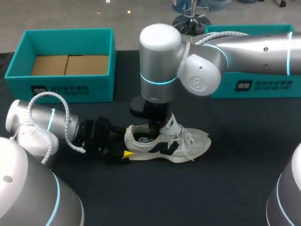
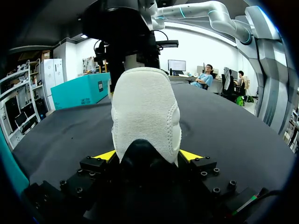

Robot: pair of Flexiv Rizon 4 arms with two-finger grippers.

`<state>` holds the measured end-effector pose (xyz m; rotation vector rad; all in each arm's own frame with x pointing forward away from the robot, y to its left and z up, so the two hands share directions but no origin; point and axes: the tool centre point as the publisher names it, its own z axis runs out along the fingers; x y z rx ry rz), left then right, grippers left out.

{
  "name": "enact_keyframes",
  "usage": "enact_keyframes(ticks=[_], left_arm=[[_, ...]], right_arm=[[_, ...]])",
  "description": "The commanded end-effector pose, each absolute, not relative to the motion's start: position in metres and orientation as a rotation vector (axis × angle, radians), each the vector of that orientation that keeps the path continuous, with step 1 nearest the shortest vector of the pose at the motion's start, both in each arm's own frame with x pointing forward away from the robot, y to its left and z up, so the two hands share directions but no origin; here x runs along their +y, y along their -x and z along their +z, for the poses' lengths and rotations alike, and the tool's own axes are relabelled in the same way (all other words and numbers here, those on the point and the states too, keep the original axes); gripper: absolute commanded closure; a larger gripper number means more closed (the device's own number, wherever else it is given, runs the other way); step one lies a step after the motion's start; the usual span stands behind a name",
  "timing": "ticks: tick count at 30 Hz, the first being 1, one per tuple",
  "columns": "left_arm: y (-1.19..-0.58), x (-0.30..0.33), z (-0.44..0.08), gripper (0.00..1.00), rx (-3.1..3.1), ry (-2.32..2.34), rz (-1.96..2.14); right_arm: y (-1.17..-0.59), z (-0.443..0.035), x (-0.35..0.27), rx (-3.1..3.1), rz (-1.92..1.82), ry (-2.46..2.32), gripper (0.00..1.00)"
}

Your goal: Take the shoe out of the shoebox, open the shoe tongue, remove and reinsert the insole, then place the shoe into the shoebox

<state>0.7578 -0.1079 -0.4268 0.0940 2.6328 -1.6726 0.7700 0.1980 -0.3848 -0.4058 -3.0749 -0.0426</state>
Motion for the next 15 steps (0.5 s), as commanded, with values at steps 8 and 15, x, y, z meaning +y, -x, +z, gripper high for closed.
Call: enact_keyframes(ticks=[8,15], left_arm=[[-0.762,-0.109,-0.433,1.0,2.637,-0.096,-1.667],[-0.762,-0.109,-0.433,1.0,2.637,-0.096,-1.667]], right_arm=[[-0.762,-0.44,0.223,-2.997,-0.077,0.365,0.55],[-0.753,-0.443,0.225,-2.981,-0.05,0.347,1.0]])
